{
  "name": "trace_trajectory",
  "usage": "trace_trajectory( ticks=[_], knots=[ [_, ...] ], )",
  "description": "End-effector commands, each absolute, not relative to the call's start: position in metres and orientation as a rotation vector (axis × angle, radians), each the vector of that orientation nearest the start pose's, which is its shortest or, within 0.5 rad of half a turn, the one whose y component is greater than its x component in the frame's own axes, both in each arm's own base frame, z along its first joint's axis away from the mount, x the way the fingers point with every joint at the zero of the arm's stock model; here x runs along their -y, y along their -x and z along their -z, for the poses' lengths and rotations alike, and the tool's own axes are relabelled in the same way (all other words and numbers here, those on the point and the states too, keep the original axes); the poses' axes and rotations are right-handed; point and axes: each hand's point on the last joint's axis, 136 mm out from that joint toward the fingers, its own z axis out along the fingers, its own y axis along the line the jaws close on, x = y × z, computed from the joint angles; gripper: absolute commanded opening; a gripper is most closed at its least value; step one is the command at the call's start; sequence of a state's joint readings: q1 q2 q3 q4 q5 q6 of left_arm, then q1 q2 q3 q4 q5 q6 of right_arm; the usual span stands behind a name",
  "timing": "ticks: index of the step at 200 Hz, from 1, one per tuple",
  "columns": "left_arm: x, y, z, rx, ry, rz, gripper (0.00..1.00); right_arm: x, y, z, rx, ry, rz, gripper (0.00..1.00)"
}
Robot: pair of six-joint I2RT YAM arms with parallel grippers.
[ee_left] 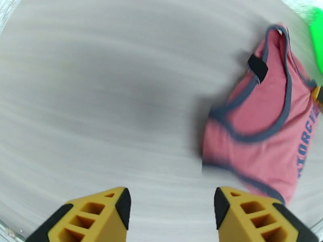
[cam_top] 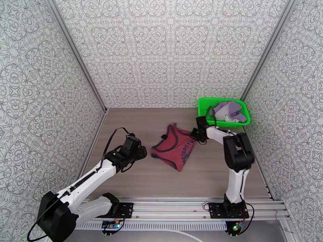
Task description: Fold and stack the mixed laundry pile
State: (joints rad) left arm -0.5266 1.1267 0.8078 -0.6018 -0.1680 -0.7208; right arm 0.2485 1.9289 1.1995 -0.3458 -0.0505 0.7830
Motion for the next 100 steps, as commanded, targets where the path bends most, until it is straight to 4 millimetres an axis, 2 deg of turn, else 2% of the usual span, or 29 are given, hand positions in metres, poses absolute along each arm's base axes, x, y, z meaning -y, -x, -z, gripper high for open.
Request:
trace_trajectory(
  ticks=[1, 27, 52, 78, 100],
  knots=[
    [0.155, -0.275, -0.137, -2.530, 0.235, 0.422, 0.64, -0.125, -0.417, -0.020, -2.465, -0.971, -0.514, 0.00],
    [0.201, -0.276, -0.124, -2.547, 0.215, 0.601, 0.68, -0.125, -0.376, -0.002, -2.375, -1.184, -0.630, 0.00],
    [0.244, -0.281, -0.100, -2.593, 0.275, 0.778, 0.68, -0.121, -0.348, 0.001, -2.303, -1.299, -0.664, 0.00],
    [0.269, -0.284, -0.068, -2.672, 0.335, 0.829, 0.69, -0.118, -0.341, -0.012, -2.279, -1.290, -0.654, 0.00],
    [0.274, -0.282, -0.042, -2.746, 0.394, 0.789, 0.69, -0.115, -0.341, -0.022, -2.271, -1.262, -0.639, 0.00]
  ],
)
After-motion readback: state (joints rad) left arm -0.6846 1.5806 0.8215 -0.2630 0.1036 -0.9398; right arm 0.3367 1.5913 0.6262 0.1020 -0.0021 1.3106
